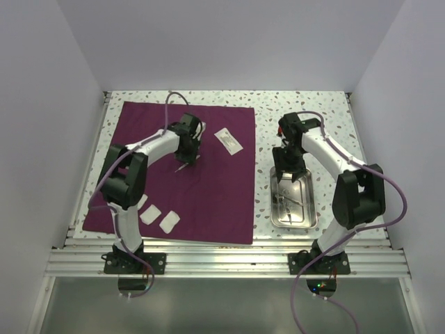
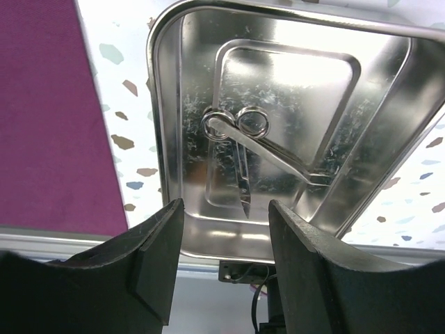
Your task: Prepare the surgical pack
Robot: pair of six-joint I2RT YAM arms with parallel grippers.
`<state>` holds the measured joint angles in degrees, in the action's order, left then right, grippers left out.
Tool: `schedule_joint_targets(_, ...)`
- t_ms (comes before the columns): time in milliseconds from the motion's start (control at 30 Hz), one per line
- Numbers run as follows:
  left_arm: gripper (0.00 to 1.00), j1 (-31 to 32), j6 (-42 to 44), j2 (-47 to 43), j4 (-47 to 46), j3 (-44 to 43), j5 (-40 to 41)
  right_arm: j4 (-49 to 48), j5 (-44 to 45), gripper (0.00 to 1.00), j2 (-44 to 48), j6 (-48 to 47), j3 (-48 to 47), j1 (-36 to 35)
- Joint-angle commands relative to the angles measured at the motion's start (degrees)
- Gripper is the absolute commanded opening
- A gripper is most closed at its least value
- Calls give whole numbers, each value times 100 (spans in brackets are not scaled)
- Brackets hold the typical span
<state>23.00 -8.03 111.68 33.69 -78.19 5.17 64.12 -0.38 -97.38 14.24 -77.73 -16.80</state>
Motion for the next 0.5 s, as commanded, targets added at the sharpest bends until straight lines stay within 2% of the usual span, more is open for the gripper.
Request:
schedule_joint_targets(0, 39, 2, 170, 100, -135, -223, 46, -5, -234, 56, 281, -114, 48, -8)
schedule_joint_targets(467, 45, -165, 258, 469, -47, -144, -429, -101, -436, 56, 281, -141, 30, -43)
